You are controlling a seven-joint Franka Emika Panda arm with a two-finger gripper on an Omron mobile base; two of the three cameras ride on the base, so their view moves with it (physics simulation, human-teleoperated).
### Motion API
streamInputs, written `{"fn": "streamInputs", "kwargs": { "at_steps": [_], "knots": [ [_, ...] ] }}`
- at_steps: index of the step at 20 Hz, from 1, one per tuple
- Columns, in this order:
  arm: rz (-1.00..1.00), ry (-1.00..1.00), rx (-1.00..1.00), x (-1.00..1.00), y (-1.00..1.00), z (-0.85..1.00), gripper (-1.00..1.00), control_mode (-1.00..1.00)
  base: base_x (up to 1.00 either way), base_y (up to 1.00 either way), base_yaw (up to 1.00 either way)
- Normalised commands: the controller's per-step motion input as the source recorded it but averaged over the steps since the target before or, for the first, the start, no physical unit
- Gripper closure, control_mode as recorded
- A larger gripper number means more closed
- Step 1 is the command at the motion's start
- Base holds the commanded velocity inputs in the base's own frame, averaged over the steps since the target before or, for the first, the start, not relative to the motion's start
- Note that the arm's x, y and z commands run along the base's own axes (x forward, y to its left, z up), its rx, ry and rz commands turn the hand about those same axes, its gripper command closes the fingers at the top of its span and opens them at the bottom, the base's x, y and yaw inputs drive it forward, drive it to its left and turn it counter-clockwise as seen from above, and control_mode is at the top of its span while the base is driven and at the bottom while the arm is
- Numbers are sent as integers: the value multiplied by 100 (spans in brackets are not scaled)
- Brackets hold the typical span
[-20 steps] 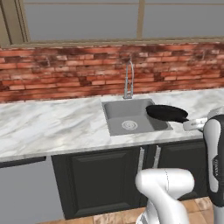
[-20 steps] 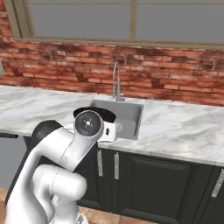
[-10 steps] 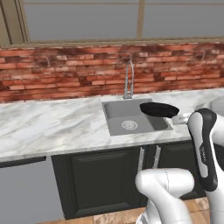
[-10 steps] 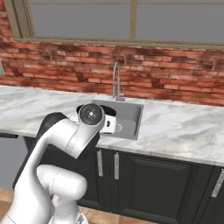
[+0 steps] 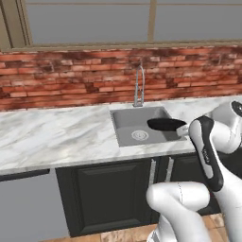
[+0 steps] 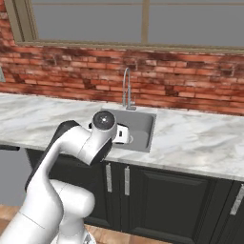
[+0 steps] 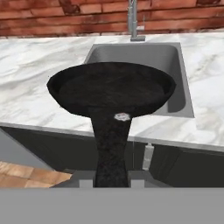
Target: Move the pot and pan from the stove into the sink.
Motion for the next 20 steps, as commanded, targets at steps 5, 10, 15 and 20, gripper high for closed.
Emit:
{"fn": "streamInputs", "kwargs": {
  "at_steps": [5, 10, 15, 20],
  "knots": [
    [0, 5, 0, 69, 0, -41, 100, -100, 0, 0, 0],
    [1, 3, 0, 75, 0, -37, 100, -100, 0, 0, 0],
    [1, 4, 0, 79, 0, -33, 100, -100, 0, 0, 0],
    [4, 7, 0, 82, -4, -30, 100, -100, 0, 0, 0]
  ]
}}
